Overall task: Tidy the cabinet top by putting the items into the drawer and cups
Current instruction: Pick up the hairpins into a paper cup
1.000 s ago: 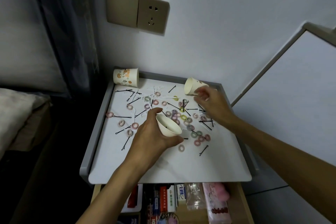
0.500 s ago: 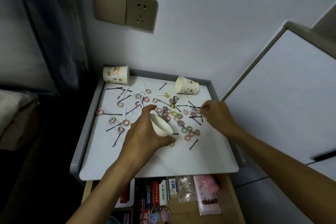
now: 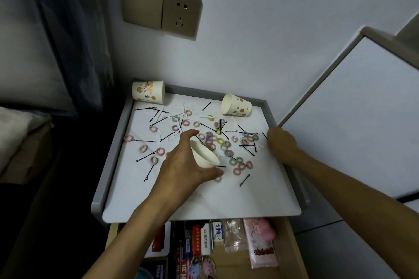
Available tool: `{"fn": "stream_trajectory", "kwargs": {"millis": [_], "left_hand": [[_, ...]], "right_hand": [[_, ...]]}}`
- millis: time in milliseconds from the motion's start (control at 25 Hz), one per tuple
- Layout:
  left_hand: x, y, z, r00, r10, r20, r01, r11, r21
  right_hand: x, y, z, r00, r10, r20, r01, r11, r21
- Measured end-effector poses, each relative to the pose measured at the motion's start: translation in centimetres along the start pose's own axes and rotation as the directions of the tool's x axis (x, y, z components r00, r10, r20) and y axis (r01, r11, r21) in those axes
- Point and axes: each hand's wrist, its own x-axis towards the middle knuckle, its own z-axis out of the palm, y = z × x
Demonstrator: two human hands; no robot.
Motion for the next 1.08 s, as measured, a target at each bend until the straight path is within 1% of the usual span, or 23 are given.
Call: {"fn": "stream_trajectory", "kwargs": {"millis": [120, 200, 240, 320, 400, 600, 680, 760, 840, 960, 1080], "left_hand": [[0.0, 0.0, -0.1, 1.0, 0.005, -0.011, -0.005, 1.0, -0.011], [0.0, 0.0, -0.2, 1.0, 0.004, -0.016, -0.004, 1.0, -0.009], [0.0, 0.1, -0.2, 1.0, 0.003, -0.017, -0.003, 1.0, -0.008], [0.0, 0.1, -0.2, 1.0, 0.005, -0.012, -0.005, 1.0, -0.009], [0.1, 0.2, -0.2, 1.0, 0.005, -0.008, -0.005, 1.0, -0.012], [0.2, 0.1, -0.1, 1.0, 0.002, -0.01, -0.002, 1.0, -0.014], [0.3, 0.0, -0.1, 1.0, 0.007, -0.016, -0.007, 1.0, -0.014], [0.3, 0.0, -0.1, 1.0, 0.006, -0.019, -0.006, 1.0, -0.023], [0.3, 0.0, -0.1, 1.0, 0.001, -0.017, -0.001, 1.0, -0.027], [0.2, 0.0, 0.0, 1.0, 0.001, -0.011, -0.002, 1.0, -0.021], [0.2, 0.0, 0.0, 1.0, 0.008, -0.017, -0.008, 1.0, -0.02]], "right_hand": [[1.4, 0.2, -0.6, 0.981, -0.182, -0.075, 0.19, 0.975, 0.118], [2.1, 0.0, -1.3, 0.944, -0.321, -0.076, 0.327, 0.938, 0.11], [2.3, -0.2, -1.6, 0.93, -0.361, -0.07, 0.367, 0.925, 0.095], [2.8, -0.5, -1.6, 0.915, -0.39, -0.106, 0.401, 0.91, 0.106], [3.4, -1.0, -1.4, 0.92, -0.363, -0.144, 0.387, 0.9, 0.2], [4.1, -1.8, -0.9, 0.965, -0.253, -0.073, 0.261, 0.884, 0.388], [4.0, -1.6, -0.4, 0.976, -0.206, -0.076, 0.219, 0.874, 0.433], [3.6, -1.6, 0.1, 0.981, -0.175, -0.083, 0.194, 0.879, 0.436], [3.0, -1.7, 0.6, 0.981, -0.174, -0.088, 0.195, 0.892, 0.407], [2.1, -1.4, 1.1, 0.958, -0.256, -0.127, 0.282, 0.92, 0.272], [1.6, -0.4, 0.4, 0.948, -0.261, -0.182, 0.301, 0.919, 0.254]]}}
